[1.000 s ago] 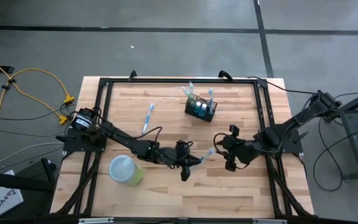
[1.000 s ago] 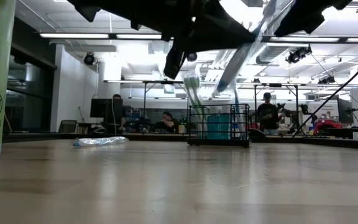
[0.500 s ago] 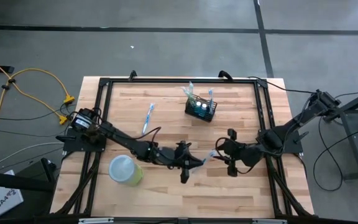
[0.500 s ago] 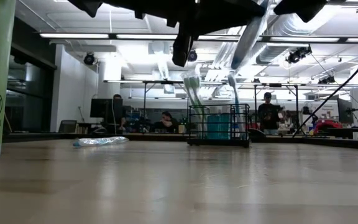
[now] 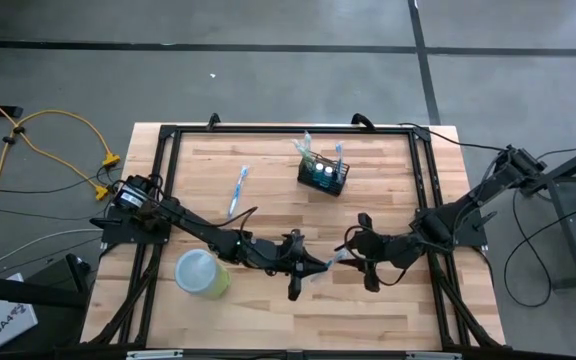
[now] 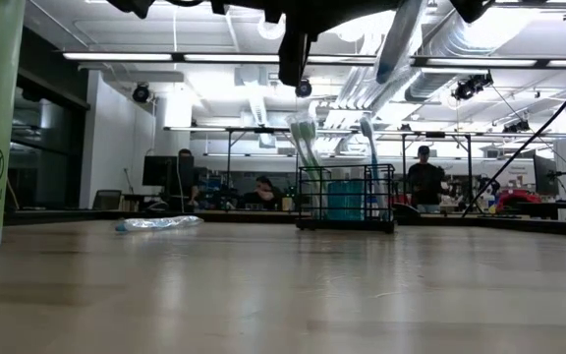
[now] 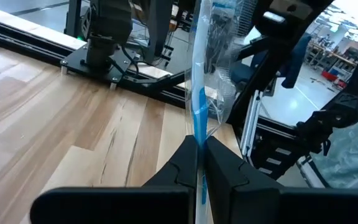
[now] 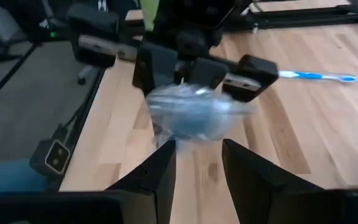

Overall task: Pick & Place toothbrushing station
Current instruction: Put the right blue toothbrush into the right section of the black mesh organizer

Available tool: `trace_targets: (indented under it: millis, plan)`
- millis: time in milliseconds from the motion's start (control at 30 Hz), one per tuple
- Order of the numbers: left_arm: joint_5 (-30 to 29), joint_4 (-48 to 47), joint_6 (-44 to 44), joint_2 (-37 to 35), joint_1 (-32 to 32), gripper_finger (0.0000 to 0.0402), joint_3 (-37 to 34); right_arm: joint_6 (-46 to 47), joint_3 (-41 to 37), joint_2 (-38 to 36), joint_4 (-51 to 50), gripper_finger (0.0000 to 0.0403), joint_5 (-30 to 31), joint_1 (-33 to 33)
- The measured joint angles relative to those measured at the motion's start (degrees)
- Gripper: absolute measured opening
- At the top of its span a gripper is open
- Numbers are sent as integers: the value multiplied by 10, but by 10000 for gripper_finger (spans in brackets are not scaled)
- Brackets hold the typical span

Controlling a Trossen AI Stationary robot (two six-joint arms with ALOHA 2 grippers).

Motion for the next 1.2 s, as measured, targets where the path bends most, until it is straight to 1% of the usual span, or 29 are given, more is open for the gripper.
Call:
trace_targets:
  millis: [500,667,1000,1200]
  plan:
    - [4,1,1,0,-3,5,0,-30,0,1,34,113,-6,2]
    - [27,16,3,0,-3,5,0,-36,0,1,39,113,-6,2]
    - [29,31,14,0,-3,5,-1,-43,0,1,48,113,-8,2]
    - [66,38,15,0,-3,5,-1,-59,-1,1,78,112,-34,2]
